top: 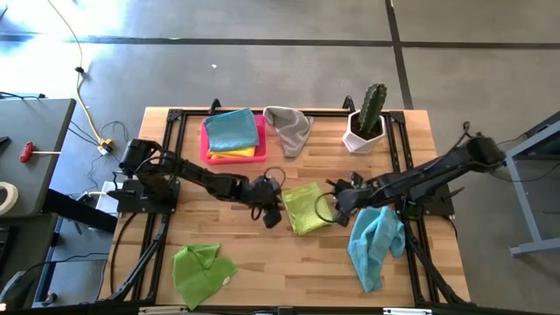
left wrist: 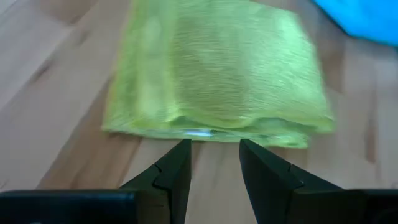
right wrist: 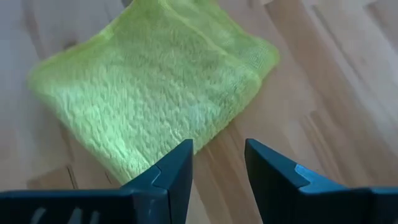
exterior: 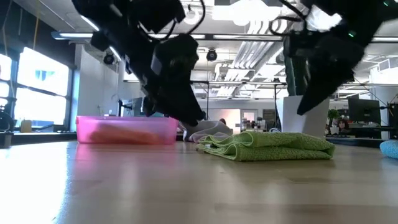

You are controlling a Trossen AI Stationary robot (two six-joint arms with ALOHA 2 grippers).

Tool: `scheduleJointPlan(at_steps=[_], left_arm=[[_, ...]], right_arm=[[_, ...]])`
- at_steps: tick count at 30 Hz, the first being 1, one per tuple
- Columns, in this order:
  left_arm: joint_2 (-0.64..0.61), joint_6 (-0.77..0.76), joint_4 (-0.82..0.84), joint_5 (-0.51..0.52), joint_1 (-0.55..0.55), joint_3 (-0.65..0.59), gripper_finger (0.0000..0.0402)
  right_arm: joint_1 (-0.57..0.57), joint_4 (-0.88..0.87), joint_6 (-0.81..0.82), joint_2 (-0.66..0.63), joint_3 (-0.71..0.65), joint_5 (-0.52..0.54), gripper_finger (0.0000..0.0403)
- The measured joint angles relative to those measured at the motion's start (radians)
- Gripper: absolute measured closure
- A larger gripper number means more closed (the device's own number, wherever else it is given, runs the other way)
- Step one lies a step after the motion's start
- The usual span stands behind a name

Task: Fold microfiber towels
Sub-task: Put the light green towel into the bin

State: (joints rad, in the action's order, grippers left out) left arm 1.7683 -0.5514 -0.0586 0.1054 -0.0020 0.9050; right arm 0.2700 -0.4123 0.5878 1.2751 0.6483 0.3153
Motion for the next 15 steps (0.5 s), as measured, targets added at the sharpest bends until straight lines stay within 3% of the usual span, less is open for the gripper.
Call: scheduleJointPlan(at_steps=[4,8,15], left_arm=[[0.0,-0.122,-0.13,-0.011,0.038,-0.067,0.0275],[0.001,-0.26,-0.332,-0.037,0.055,-0.146,0.0275],[0.001,-0.383,-0.427,-0.027,0.054,-0.21,0.0275]], right_arm=[[0.001,0.161,-0.02,-0.077,-0.138,-0.003,0.0265],[0.004,0.21,-0.065,-0.14,-0.204,0.013,0.0265],[0.027,0.318,-0.263,-0.276,-0.266,0.084,0.0265]])
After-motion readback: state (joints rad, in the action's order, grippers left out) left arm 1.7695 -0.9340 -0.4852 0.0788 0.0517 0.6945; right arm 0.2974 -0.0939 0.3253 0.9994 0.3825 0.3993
